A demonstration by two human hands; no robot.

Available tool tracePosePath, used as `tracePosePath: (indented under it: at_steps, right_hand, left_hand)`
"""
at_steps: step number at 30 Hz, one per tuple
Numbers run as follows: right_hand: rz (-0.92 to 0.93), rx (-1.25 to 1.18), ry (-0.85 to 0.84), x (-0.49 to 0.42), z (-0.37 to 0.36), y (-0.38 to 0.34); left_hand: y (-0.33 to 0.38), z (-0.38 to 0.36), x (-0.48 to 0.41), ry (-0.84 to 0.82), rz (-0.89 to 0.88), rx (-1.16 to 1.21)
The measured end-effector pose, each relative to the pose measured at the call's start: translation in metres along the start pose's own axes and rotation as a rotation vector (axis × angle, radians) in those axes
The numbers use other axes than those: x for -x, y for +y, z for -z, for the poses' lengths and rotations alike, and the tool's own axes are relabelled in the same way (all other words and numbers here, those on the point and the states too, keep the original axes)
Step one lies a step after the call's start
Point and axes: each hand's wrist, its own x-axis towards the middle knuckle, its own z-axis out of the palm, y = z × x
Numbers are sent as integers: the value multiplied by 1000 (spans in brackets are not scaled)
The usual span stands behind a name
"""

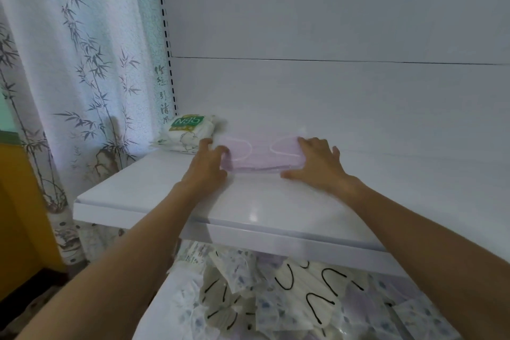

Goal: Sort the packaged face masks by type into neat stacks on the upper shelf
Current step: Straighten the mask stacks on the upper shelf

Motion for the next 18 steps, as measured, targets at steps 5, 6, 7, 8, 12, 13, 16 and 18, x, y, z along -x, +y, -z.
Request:
tracePosePath:
  at_steps: [5, 6, 7, 8, 12, 13, 16, 18]
  right_hand:
    - [-266, -34, -116, -26, -18, -10]
    - [-283, -65, -139, -31, -20, -12]
    - [-284, -100, -153, -37, -21, -14]
    - [-279, -130, -156, -42, -23, -15]
    - [-282, -163, -149, -64, -32, -26]
    - [-294, -155, -136, -68, -35, -29]
    - [-332, -150, -75, -74, -43, -34]
    - [-317, -174, -83, -73, -45, -35]
  left_hand:
    - [-15, -3, -25, -122, -53, 10]
    - [-15, -3, -31, -149, -78, -35]
    - [-15, -4, -36, -169, -101, -86]
    - [-16, -4, -40, -175, -116, -136]
    - [-23, -7, -56, -252, -107, -204]
    - [-25, -8, -59, -270, -112, -194]
    - [-32, -12, -66, -302, -140, -190]
    - [-33, -14, -68, -308, -154, -200]
